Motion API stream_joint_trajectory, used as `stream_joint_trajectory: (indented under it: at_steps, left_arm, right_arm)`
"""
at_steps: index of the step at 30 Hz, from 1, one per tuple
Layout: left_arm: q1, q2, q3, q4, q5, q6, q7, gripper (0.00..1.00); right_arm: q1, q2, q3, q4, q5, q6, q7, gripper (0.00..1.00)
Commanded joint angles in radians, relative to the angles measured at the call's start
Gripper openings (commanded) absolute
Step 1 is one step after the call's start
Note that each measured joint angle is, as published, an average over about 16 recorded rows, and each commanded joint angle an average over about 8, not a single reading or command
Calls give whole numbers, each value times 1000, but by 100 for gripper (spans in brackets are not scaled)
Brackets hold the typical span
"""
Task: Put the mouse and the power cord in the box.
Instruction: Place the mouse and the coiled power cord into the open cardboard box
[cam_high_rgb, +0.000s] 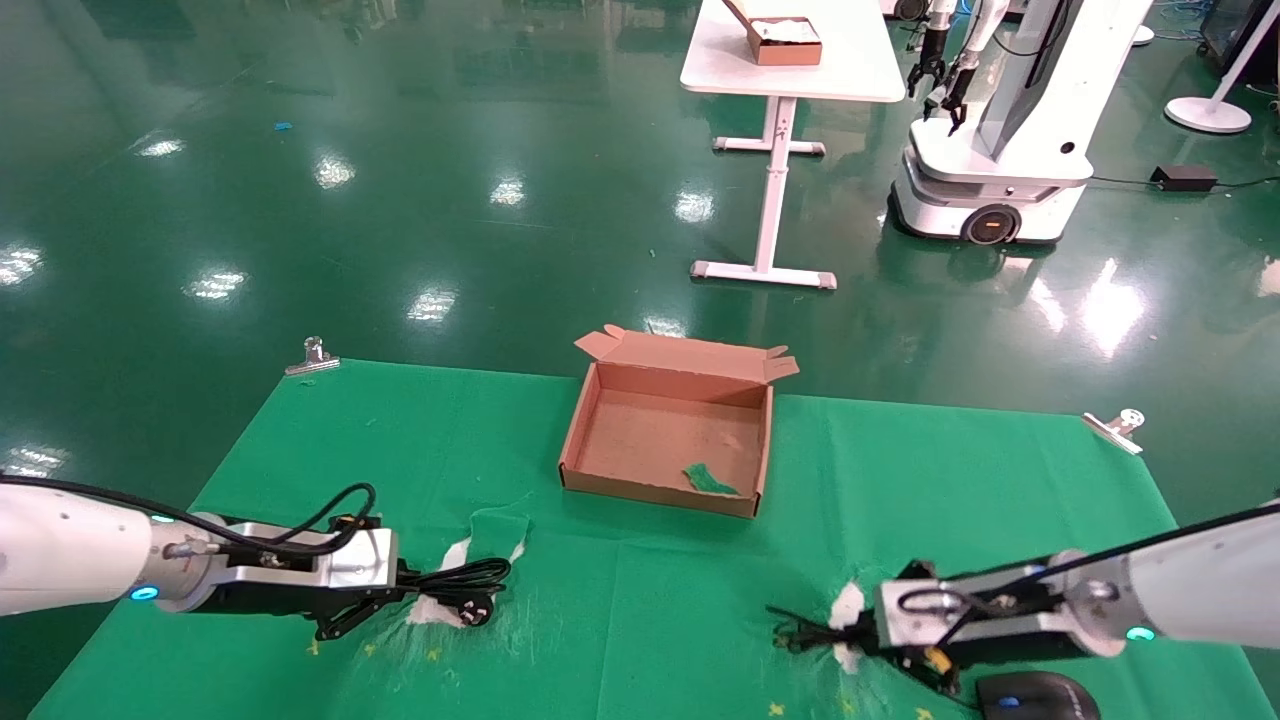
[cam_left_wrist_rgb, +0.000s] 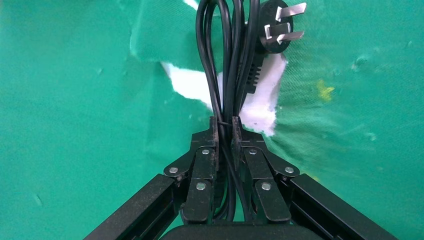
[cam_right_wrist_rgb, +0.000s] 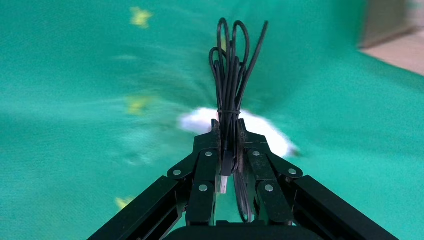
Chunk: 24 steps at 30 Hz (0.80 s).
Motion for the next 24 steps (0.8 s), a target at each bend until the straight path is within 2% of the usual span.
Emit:
stream_joint_trajectory:
  at_steps: [1, 9, 13, 18, 24]
  left_arm:
    - [-6, -4, -5, 12, -8, 14, -19, 0]
    - [-86, -89, -72, 45, -103, 159, -93, 0]
    - [-129, -103, -109, 69, -156, 194, -158, 0]
    - [-181, -56, -145, 87, -208, 160, -248, 0]
    - [-223, 43, -169, 74, -246, 33, -307, 0]
  right_arm:
    - [5, 7, 7, -2, 10, -4, 4, 0]
    - [107, 124, 56, 20, 80, -95, 25, 0]
    - [183, 145, 66, 60, 92, -110, 58, 0]
    - [251, 75, 68, 118, 95, -70, 125, 0]
    - [241, -83, 79, 124, 110, 65, 142, 0]
